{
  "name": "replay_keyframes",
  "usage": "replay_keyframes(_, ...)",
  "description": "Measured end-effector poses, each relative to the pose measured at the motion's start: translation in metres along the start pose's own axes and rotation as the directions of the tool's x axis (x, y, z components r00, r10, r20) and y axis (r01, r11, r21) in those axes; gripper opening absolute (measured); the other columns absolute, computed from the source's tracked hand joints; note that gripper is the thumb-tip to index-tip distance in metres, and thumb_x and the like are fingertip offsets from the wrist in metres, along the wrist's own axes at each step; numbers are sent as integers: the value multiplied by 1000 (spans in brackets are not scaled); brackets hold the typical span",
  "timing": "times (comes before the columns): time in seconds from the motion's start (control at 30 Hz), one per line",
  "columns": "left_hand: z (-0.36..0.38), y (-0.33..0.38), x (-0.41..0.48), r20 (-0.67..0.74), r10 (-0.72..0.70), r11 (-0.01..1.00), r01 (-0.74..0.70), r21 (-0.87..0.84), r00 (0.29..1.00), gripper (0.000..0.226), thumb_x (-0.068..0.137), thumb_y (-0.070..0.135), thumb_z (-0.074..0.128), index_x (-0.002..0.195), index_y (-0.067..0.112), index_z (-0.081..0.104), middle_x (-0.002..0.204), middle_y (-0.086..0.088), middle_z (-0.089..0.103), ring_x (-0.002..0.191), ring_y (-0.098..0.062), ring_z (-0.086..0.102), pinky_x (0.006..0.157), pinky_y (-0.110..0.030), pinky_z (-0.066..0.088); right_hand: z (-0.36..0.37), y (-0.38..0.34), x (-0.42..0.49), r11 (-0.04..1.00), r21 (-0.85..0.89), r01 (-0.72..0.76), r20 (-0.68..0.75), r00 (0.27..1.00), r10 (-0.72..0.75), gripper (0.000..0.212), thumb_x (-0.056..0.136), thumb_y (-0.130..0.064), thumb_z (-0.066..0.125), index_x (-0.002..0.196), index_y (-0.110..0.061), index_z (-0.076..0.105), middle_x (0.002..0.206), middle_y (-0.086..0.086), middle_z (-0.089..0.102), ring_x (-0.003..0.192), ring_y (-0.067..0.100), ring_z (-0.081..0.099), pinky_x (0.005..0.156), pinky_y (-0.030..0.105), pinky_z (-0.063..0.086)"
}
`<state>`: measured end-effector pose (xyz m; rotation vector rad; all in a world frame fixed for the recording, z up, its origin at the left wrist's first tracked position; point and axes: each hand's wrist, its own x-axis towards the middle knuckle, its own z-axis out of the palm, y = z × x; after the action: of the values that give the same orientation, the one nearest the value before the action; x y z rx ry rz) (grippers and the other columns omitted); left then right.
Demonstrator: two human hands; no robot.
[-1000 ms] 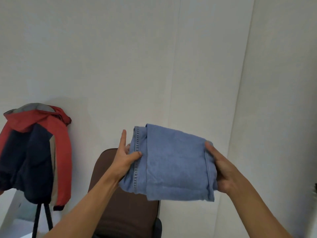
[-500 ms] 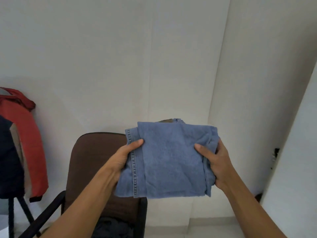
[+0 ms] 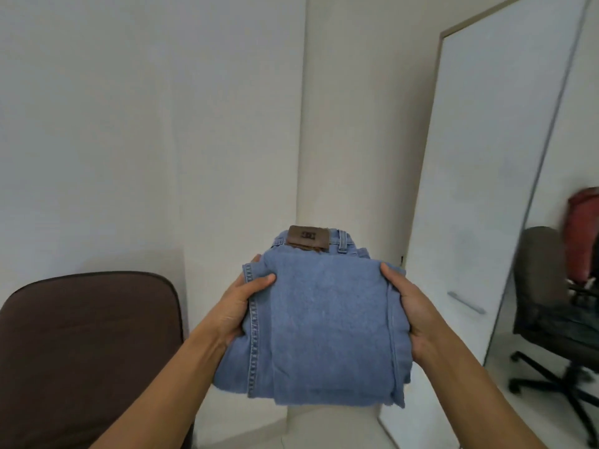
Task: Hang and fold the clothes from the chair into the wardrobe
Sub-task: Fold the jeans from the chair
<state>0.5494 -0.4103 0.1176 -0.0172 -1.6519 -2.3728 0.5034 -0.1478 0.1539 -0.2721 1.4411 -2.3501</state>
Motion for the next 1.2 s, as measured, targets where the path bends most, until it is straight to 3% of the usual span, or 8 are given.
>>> replay_keyframes(0.07,28,-20,6,72,-22,1000,22,0,997,84,73,27,84,147,25,44,141,-8,58,121,-28,62,107,-50,45,-30,-11,-17,1000,-20,21,-89,996,-23,37,98,-41,55,89,-17,81,100,14,76,80,26,75,74,40,54)
replay_keyframes(0.2,109,-49,-3,104,-55,998,58,-32,993,71,76,24,72,138,43,44,121,8,70,108,-15,69,88,-34,52,-97,-39,-60,994,-13,111,-126,986,-111,28,99,-46,51,118,-32,67,110,6,75,96,23,74,79,39,57)
replay_keyframes(0.37,206,-83,-24,214,-170,981,185,-55,962,53,81,30,66,133,18,61,122,-13,70,104,-27,70,88,-41,53,-174,-72,-130,975,-154,161,-232,953,-194,39,82,-15,71,119,-5,65,113,20,72,98,33,73,75,41,60)
replay_keyframes(0.5,275,-103,-42,362,-177,983,181,23,915,67,78,52,72,131,12,62,124,-16,68,110,-33,67,94,-45,54,-226,-93,-171,992,-20,127,-382,915,-125,36,88,-31,67,112,-4,71,109,19,73,102,34,70,91,46,54)
replay_keyframes(0.63,331,-122,-50,556,-138,989,82,125,819,99,54,54,92,134,8,56,128,-19,65,116,-40,63,100,-55,48,-279,-109,-201,982,-36,184,-583,794,-170,70,82,-53,69,127,0,62,116,19,67,118,34,61,106,52,46)
replay_keyframes(0.8,418,-138,-67,613,-142,961,-40,273,777,54,74,27,86,122,14,66,111,-8,75,102,-28,72,93,-49,56,-324,-132,-252,967,-200,156,-679,689,-251,53,95,-47,59,121,-1,63,113,19,69,110,37,65,102,55,49)
replay_keyframes(1.03,523,-179,-40,571,-303,952,275,138,763,38,88,28,71,118,5,69,109,-18,73,102,-37,70,97,-48,53,-369,-171,-319,983,-15,184,-681,718,-145,45,84,-36,74,114,-3,70,114,20,72,113,37,65,106,50,44)
replay_keyframes(1.2,612,-207,-13,660,-374,918,362,163,652,33,95,30,63,117,7,70,106,-14,75,95,-31,73,82,-41,57,-425,-207,-329,967,-91,240,-785,580,-218,44,89,-33,67,117,1,67,109,21,73,105,35,66,83,43,52)
